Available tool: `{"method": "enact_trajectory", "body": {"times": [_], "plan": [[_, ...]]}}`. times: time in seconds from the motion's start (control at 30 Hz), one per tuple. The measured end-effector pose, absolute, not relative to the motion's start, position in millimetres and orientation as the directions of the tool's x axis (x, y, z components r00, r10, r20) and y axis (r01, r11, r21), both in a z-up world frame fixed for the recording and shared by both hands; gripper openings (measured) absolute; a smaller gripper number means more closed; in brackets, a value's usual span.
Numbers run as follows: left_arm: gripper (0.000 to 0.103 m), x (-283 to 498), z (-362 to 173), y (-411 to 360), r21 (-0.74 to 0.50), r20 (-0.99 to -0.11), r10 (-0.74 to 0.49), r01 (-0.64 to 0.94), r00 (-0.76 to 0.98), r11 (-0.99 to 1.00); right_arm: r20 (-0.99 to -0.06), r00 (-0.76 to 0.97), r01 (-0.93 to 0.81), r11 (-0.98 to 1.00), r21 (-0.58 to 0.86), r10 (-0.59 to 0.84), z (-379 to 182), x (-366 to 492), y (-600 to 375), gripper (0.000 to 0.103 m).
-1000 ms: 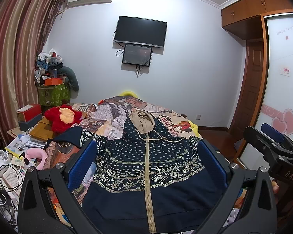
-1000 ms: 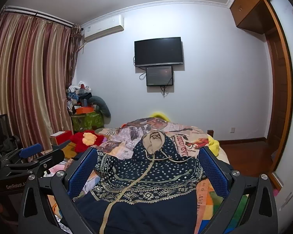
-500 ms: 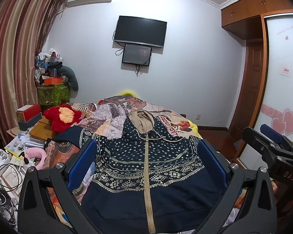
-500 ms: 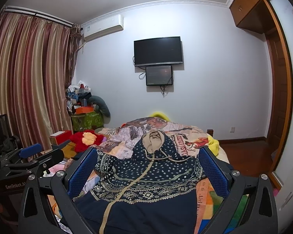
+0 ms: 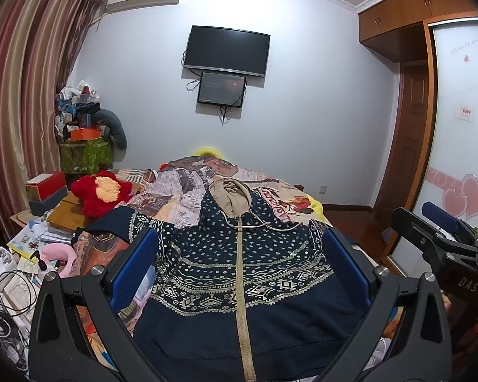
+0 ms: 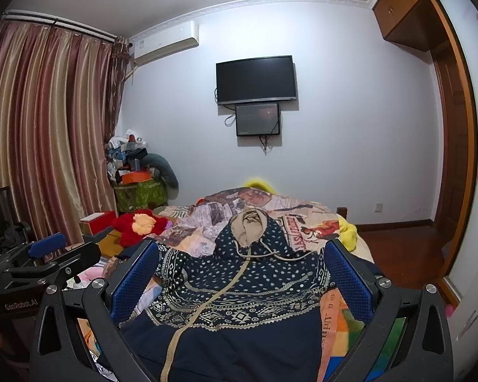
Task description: Fold large clothes
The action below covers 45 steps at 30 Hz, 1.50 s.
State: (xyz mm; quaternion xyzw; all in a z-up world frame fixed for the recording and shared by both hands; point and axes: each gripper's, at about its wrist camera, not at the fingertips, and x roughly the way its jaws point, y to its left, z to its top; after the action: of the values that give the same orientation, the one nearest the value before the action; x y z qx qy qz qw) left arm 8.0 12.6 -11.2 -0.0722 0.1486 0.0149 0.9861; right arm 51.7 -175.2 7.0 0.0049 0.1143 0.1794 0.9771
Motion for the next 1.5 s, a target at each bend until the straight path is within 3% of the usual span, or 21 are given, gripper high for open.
{"method": "enact_trajectory", "body": {"times": [0.43,0.77,0.97,1.13,1.27,1.5], "plan": [[0.103,76.7,-17.2,82.9,-0.145,-0.346,0.124,-0.184,0.93,0.972,-0.263,0.911,-0.321,0.947,0.025,0.316,2.0,109.5,-164.0,0.103],[0.103,182.4,-39.5,188.5,-0.16,-0.489,0.186,-0.297,0.852,0.941,-0.351,0.884,-0.308,0.95,0.056,0.308,-12.2,218.1,-151.3,0.103],[0.103,246.4,-74.3,228.9,-0.044,-0.581,0.277,-0.369,0.765,0.928,-0.411,0.865,-0.289,0.956,0.06,0.287,-23.6,294.0,-140.7,0.103],[0.103,294.8,-124.8,265.7,-0.094,-0.711,0.185,-0.352,0.678,0.931,-0.503,0.828,-0.279,0.96,0.014,0.248,-49.4,366.2,-125.5,0.103],[0.1,315.4,-172.9,300.6,-0.137,-0.807,0.165,-0.451,0.567,0.882,-0.602,0.757,-0.296,0.955,0.035,0.256,-81.3,417.6,-115.0,0.103],[0.086,322.3,-216.0,351.5,-0.341,-0.834,0.028,-0.556,0.55,0.758,-0.749,0.611,-0.385,0.923,-0.001,0.255,-142.4,471.4,-78.1,0.103]]}}
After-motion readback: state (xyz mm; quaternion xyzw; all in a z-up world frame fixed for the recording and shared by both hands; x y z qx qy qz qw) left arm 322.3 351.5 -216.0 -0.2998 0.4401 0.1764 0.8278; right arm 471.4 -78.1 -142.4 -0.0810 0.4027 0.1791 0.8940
